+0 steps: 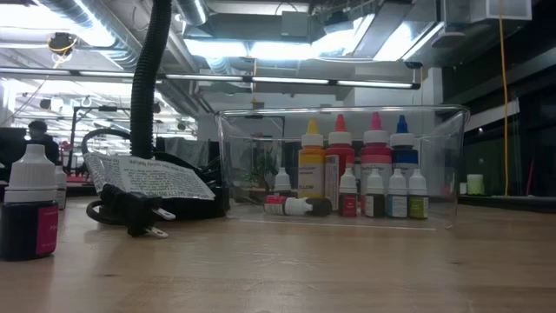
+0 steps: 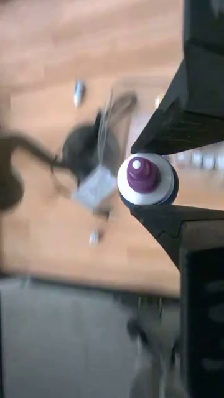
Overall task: Pick & Place food coloring
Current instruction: Put the big purple food coloring bottle into the transparent bin
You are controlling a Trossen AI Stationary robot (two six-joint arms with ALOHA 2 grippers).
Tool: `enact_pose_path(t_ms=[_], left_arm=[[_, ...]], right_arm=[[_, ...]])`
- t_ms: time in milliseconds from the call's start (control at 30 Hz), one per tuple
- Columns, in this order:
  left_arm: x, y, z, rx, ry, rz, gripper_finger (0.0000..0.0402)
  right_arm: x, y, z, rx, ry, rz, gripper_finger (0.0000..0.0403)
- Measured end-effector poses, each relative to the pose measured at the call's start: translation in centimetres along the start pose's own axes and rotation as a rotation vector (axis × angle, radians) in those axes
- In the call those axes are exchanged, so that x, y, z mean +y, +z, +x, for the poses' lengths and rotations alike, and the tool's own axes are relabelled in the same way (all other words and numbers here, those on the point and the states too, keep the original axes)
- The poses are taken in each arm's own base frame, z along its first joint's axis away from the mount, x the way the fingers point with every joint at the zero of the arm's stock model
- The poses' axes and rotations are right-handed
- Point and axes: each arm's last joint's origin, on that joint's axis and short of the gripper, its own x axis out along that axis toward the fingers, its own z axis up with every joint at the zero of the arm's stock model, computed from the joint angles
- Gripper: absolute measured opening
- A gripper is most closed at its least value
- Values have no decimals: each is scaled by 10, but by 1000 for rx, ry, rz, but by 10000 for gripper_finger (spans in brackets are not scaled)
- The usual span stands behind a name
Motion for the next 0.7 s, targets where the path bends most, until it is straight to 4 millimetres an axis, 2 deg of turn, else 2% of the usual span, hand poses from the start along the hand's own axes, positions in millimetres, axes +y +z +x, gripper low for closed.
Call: enact_pose_path(t_ms=[100, 267, 400, 500, 700], left_arm=[[12, 11, -18, -115, -17, 84, 139], [20, 28, -31, -155, -40, 153, 139], [28, 43, -38, -170, -46, 191, 138], [33, 54, -42, -175, -50, 222, 136], [35, 59, -37, -182, -25, 328, 135]], right_arm=[[-15, -3, 18, 34, -91, -21, 116], [-37, -10, 56, 79, -147, -14, 116], [-52, -13, 85, 36, -152, 0, 116], [-65, -15, 100, 18, -151, 27, 116], [-88, -25, 124, 12, -169, 65, 116]])
